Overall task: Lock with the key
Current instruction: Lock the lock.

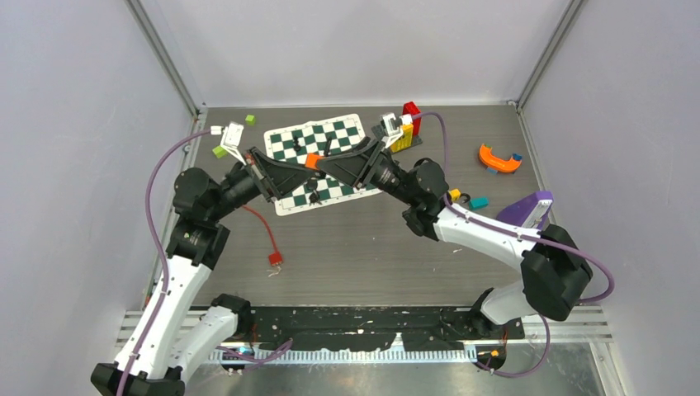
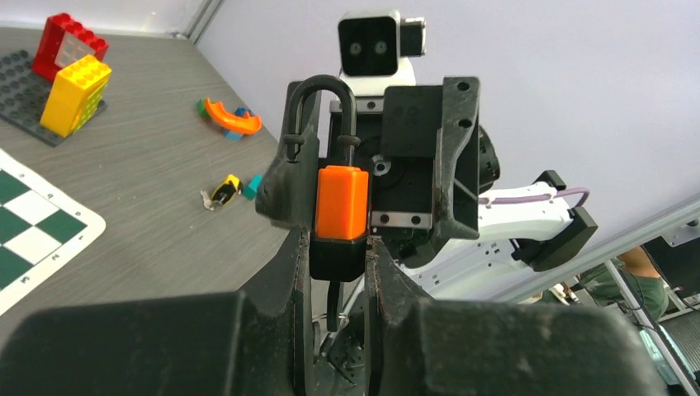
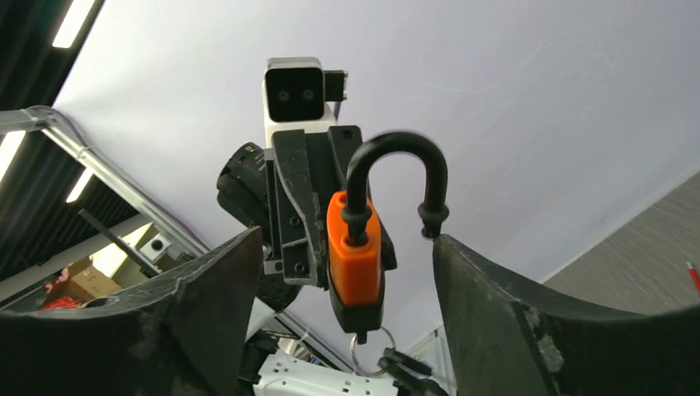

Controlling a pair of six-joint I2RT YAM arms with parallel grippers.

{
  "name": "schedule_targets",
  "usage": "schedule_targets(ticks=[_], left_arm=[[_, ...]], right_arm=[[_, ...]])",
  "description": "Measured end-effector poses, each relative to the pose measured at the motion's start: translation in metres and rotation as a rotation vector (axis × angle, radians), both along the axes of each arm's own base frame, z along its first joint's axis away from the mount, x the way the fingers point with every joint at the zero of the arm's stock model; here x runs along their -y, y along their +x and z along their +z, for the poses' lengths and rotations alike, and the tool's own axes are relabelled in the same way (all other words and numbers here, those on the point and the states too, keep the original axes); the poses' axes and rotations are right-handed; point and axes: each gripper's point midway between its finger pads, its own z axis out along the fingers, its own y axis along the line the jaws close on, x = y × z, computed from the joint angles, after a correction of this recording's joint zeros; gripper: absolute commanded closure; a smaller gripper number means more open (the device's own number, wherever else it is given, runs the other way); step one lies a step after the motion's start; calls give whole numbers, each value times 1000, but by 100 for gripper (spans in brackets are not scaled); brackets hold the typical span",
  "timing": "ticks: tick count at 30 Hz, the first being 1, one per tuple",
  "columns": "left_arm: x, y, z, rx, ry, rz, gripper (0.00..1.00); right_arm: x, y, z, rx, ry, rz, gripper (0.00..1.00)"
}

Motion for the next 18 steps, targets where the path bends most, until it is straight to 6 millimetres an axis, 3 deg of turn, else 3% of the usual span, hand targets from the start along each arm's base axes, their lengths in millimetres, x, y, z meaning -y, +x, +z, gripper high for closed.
schedule_targets(ticks=[6,9,15,17,18], left_arm=[[1,2,-17,-78,52,-6,100],[2,0,-17,-94,62,-19,100],[4,-4,-18,-103,69,-44,100],[4,-5,-19,-106,71,-54,100],[5,-6,-19,-108,73,-62,100]], right_arm=[[7,13,-6,-19,-57,-10,19],[11,15,-8,-25,-86,-13,31],[10,19,-8,-26,-166,-23,41],[9,19,-10,-24,-189,-24,51],[9,20,-11,-19,-204,-27,61]])
